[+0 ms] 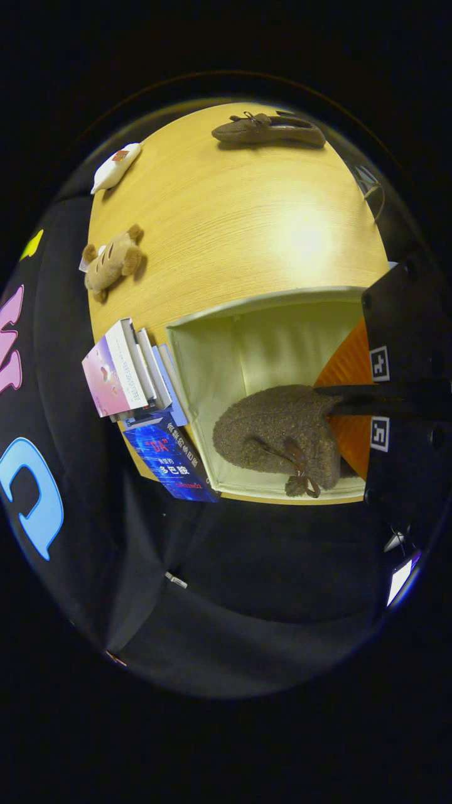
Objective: Open the storage box then place both shoes into the box .Put the left shoe in first, then the right shoe, with the right side of both shoes facing outward in a uniform manner.
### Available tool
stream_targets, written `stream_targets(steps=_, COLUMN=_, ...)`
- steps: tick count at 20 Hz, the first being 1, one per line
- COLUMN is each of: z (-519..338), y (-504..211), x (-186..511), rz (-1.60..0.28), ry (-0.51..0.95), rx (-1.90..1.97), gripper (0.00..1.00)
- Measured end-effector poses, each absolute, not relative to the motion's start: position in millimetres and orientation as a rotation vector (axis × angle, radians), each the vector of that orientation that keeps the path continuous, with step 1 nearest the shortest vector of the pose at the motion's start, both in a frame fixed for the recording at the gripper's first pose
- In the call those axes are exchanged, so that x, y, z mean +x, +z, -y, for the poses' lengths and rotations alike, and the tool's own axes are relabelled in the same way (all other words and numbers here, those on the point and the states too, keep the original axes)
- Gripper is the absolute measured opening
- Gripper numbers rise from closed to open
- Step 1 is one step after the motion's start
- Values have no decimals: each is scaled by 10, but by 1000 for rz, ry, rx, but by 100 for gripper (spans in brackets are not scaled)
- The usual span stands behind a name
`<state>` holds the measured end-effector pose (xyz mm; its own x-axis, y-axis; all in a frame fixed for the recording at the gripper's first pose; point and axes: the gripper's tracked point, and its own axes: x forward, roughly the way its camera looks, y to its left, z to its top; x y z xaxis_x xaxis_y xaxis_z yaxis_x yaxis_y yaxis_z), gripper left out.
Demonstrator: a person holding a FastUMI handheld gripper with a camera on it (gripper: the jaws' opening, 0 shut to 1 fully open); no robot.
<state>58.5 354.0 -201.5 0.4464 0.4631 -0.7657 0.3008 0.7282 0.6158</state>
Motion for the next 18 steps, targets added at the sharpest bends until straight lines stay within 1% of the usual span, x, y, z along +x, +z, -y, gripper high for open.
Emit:
stream_targets(steps=7, z=-3677, y=-2124, x=712, rz=-1165, ry=70, rx=842, gripper=6)
stream_targets(steps=11, z=-3833, y=-2083, x=741, rz=-1159, ry=116, rx=876, gripper=7)
stream_targets(steps=12, z=-3878, y=-2068, x=719, rz=-1164, ry=131, rx=883, gripper=11)
stream_targets(steps=13, z=-3856, y=-2075, x=695, rz=-1167, ry=139, rx=876, gripper=21)
stream_targets(steps=14, z=-3912, y=-2056, x=680, rz=-1159, ry=163, rx=891, gripper=23)
stream_targets(steps=17, z=-3886, y=-2041, x=624, rz=-1155, ry=196, rx=873, gripper=68)
stream_targets(steps=18, z=-3864, y=-2032, x=601, rz=-1151, ry=200, rx=867, gripper=72)
